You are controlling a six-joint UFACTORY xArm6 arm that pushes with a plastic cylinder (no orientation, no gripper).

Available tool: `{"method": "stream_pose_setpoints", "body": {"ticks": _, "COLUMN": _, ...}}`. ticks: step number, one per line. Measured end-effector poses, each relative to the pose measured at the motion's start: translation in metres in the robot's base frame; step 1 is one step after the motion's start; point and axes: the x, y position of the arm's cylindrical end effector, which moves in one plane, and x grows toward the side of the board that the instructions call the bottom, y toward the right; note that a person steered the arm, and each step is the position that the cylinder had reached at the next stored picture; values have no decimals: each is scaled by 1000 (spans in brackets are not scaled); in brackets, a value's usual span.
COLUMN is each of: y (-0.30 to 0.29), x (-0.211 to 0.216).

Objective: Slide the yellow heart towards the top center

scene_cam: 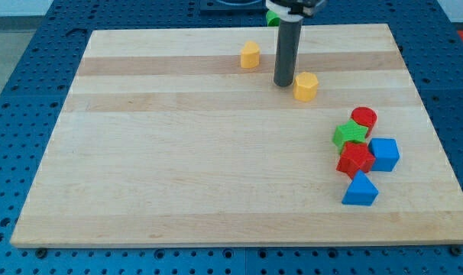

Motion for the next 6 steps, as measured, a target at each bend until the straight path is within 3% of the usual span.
{"method": "stream_pose_setpoints", "body": {"ticks": 1, "y": 49, "x": 20}}
{"method": "stream_pose_setpoints", "body": {"ticks": 2, "y": 58, "x": 87}}
{"method": "stream_pose_setpoints", "body": {"ticks": 3, "y": 58, "x": 100}}
{"method": "stream_pose_setpoints", "body": {"ticks": 5, "y": 17, "x": -37}}
{"method": "stream_pose_setpoints", "body": {"ticks": 6, "y": -64, "x": -57}}
